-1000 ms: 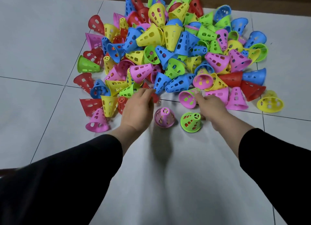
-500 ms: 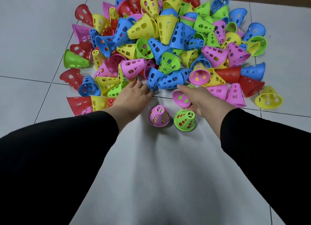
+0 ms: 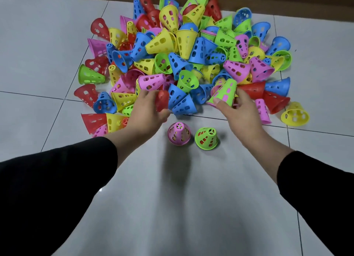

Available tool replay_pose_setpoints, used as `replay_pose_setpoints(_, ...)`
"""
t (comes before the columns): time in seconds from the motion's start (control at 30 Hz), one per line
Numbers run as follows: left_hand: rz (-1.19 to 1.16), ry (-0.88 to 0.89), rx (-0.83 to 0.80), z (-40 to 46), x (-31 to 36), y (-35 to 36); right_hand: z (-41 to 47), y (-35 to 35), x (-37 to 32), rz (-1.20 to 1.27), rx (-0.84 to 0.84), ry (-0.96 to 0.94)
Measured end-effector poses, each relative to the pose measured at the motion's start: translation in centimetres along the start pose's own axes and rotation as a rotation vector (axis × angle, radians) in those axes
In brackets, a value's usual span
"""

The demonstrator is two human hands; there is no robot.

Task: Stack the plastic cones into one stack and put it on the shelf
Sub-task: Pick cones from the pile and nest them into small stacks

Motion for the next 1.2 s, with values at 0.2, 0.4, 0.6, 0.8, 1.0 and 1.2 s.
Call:
replay_pose_setpoints(0.2, -0.386, 0.157, 0.003, -4.2, 2.2, 1.4, -4.6, 2.0, 1.0, -0.149, -0.075, -0.069)
replay_pose_setpoints(0.4, -0.22, 0.01, -0.025, -5.3, 1.7, 6.0, -6.4, 3.9, 3.0, -0.425, -0.185, 0.018)
replay_pose_setpoints(0.6, 0.047, -0.099, -0.225, -4.9, 1.5, 6.5, -6.6, 3.6, 4.0, -0.629, -0.245, 0.162)
replay_pose_setpoints(0.8, 0.122, -0.102, -0.255, -6.4, 2.6, 2.6, -7.0, 3.6, -1.6, -0.637, -0.19, 0.051)
replay_pose_setpoints(1.0, 0.302, -0.166, -0.297, -7.8, -2.0, -6.4, -6.9, 9.5, -11.8, -0.61, -0.208, -0.246)
replay_pose_setpoints(1.2, 0.251, -0.331, -0.162, -9.6, -9.9, -11.5, -6.9, 17.9, -12.6, -0.822, -0.498, -0.209)
Point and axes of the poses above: each hand's wrist, its own z-axis towards the middle knuckle, its own y-axis out of the palm, x = y × z, the point moved 4 cm from there along z, towards the middle knuckle, and after that the axes turned 13 degrees about -x, right-handed, at the moved point
